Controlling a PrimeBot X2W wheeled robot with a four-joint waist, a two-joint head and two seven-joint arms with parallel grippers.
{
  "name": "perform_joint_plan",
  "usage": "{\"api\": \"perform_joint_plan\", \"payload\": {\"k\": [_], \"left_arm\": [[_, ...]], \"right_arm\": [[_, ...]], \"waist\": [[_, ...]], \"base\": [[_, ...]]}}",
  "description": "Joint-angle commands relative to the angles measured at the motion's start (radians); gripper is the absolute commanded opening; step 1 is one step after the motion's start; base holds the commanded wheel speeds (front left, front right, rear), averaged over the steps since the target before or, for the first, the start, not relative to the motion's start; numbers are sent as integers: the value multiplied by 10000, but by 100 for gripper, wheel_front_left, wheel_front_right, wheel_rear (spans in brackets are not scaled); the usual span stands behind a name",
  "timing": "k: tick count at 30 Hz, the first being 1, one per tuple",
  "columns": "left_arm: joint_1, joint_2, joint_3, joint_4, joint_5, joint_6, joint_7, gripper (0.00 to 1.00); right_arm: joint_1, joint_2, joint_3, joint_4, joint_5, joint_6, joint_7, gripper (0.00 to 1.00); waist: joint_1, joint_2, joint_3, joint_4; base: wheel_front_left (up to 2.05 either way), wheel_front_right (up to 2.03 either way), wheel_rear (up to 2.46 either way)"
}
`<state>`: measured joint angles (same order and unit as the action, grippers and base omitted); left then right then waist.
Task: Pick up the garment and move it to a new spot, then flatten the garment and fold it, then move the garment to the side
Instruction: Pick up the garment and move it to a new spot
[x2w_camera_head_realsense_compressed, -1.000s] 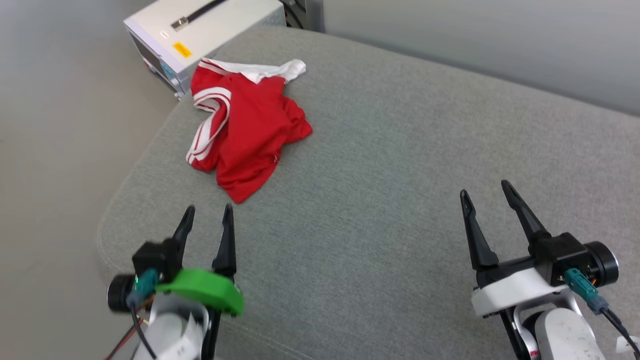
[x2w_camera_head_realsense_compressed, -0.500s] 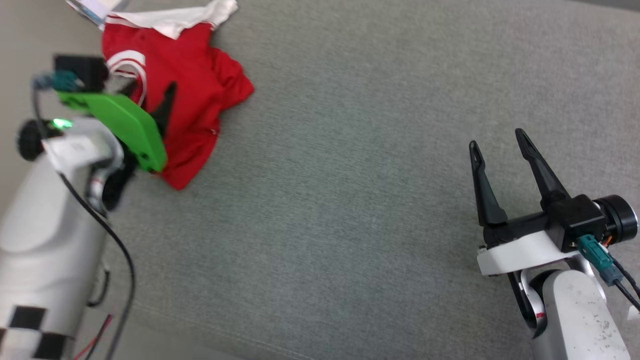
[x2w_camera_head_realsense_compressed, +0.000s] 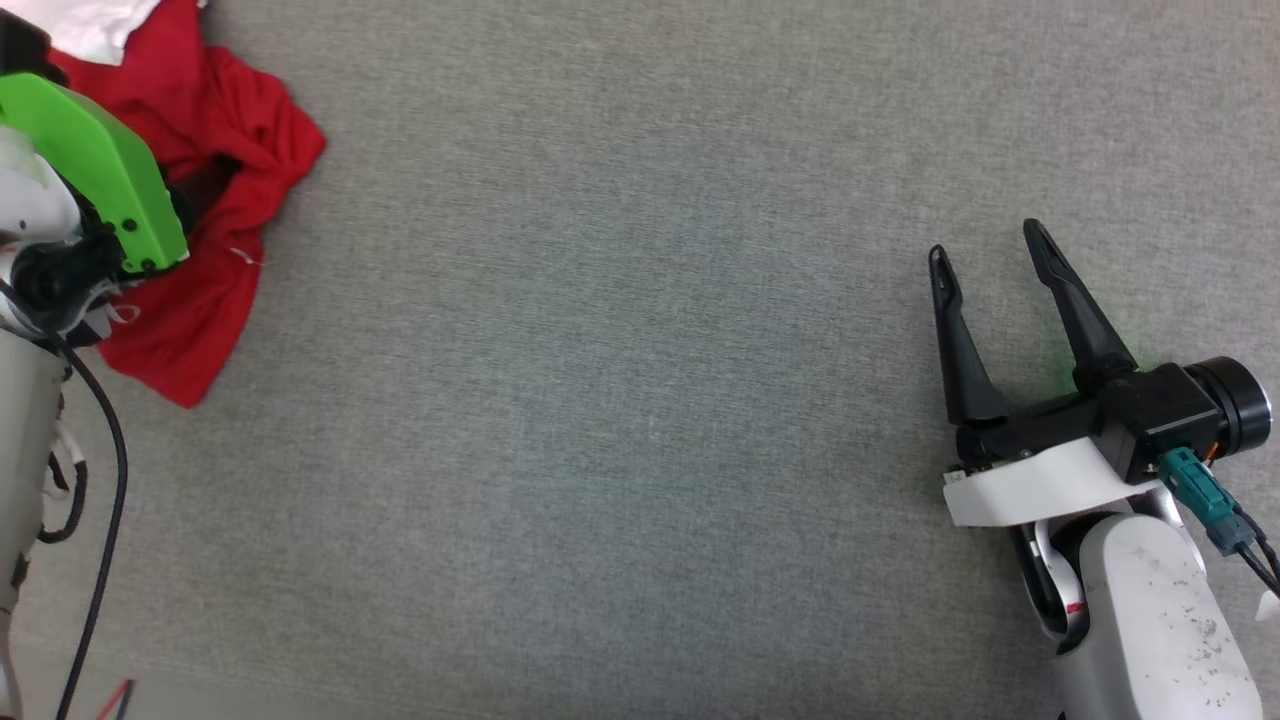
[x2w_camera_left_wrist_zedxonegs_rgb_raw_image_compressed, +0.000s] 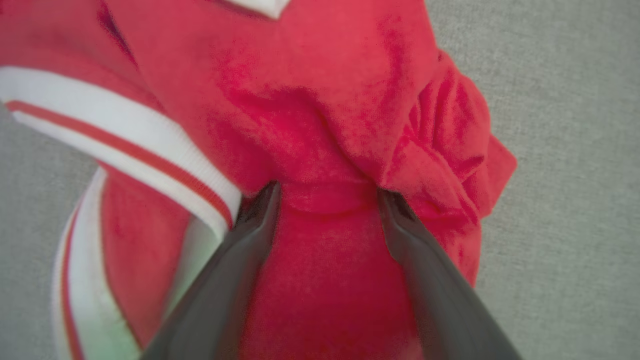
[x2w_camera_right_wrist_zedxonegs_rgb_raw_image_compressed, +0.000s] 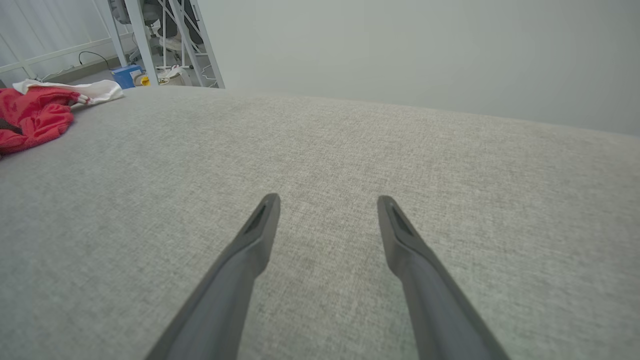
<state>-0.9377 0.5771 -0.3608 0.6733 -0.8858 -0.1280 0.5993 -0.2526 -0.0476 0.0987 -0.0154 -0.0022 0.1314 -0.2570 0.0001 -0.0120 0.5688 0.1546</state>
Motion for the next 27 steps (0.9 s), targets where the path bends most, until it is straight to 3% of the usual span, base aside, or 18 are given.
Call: {"api": "perform_joint_plan", "payload": {"k": [1, 3, 4, 5, 10, 15, 19, 27], "left_arm": [[-134, 30, -110, 81, -150, -26, 37, 100], [-113, 70, -321, 108, -156, -26, 108, 98], [-72, 72, -432, 128, -195, -26, 138, 24], [-32, 66, -540, 59, -239, -26, 102, 0], [236, 320, -1077, -530, -305, -26, -1220, 0], [251, 630, -1316, -528, 53, -26, -3243, 0], [338, 996, -1684, -598, 692, -26, -4865, 0], [584, 1576, -1824, -815, 1583, 122, -6706, 0]], "right_arm": [[-147, -26, 26, -57, 77, -7, -47, 100], [-162, -26, 55, -59, 96, -7, -47, 100], [-175, -26, 65, -63, 131, -7, -47, 100], [-189, -26, 72, -67, 157, -7, -47, 100], [-223, -26, 50, -68, 193, -7, -47, 100], [-226, -26, -22, 42, 194, -7, -47, 100], [-115, -26, -22, 175, 333, -7, -47, 100], [385, -26, -231, 389, 820, -7, -47, 100]], "waist": [[-1, 120, 401, -380], [-1, 120, 442, -399], [-1, 120, 444, -409], [-1, 120, 438, -416], [-1, 120, 244, -324], [-1, 120, -302, -171], [-1, 120, -1017, -80], [-1, 120, -2668, -113]], "base": [[0, 0, 0], [0, 0, 0], [0, 0, 0], [0, 0, 0], [0, 0, 0], [0, 0, 0], [0, 0, 0], [0, 0, 0]]}}
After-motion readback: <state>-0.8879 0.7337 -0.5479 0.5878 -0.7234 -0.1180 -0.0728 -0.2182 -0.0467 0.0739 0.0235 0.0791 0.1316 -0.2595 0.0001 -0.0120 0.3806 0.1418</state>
